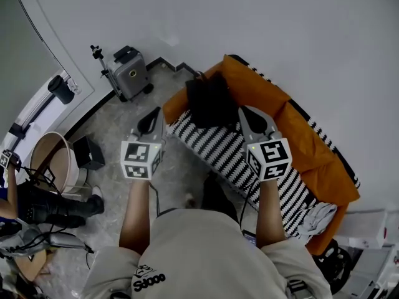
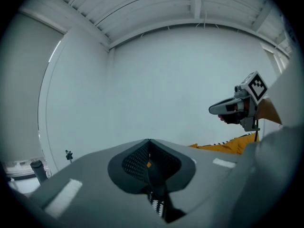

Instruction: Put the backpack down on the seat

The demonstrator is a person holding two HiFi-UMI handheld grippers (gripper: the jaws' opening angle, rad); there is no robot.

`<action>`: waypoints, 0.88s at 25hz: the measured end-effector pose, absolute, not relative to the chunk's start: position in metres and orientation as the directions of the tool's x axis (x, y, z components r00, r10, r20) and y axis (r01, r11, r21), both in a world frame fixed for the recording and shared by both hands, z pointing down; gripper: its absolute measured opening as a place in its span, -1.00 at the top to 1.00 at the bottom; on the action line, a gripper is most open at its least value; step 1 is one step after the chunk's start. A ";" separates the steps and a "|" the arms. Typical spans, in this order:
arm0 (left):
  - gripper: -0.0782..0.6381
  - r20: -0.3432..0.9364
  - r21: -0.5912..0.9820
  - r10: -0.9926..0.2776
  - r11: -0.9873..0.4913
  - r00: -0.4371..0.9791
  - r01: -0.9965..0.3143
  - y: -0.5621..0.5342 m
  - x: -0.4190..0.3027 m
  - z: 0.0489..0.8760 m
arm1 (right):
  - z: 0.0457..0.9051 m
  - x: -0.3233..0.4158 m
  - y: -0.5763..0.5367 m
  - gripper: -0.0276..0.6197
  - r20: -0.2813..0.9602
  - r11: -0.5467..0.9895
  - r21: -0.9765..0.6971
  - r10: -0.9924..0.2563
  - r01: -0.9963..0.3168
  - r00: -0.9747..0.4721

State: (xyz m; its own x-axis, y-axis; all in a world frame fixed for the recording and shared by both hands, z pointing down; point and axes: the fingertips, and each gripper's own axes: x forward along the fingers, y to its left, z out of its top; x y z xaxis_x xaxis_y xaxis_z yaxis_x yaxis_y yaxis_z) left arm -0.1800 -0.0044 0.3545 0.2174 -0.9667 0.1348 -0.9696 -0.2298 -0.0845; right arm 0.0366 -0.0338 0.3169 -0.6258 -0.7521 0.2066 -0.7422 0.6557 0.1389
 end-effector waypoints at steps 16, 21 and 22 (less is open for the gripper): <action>0.75 0.051 -0.176 -0.954 -0.301 0.296 -0.937 0.029 -0.155 0.306 | 0.285 0.013 -0.001 0.91 0.151 0.683 0.165 -0.730 -0.711 -0.667; 0.75 0.053 -0.184 -0.947 -0.321 0.316 -0.929 0.027 -0.152 0.304 | 0.288 0.011 -0.003 0.91 0.165 0.677 0.182 -0.736 -0.713 -0.656; 0.75 0.054 -0.183 -0.948 -0.320 0.315 -0.930 0.026 -0.153 0.304 | 0.288 0.011 -0.004 0.91 0.168 0.677 0.181 -0.736 -0.713 -0.656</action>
State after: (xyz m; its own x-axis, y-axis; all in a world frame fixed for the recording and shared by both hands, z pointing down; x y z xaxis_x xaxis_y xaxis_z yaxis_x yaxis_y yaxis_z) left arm -0.1528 0.0259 0.3040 0.3150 -0.9476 0.0539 -0.9298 -0.3195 -0.1829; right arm 0.0108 -0.0042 0.2883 -0.6559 -0.7359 0.1678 -0.7133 0.6771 0.1812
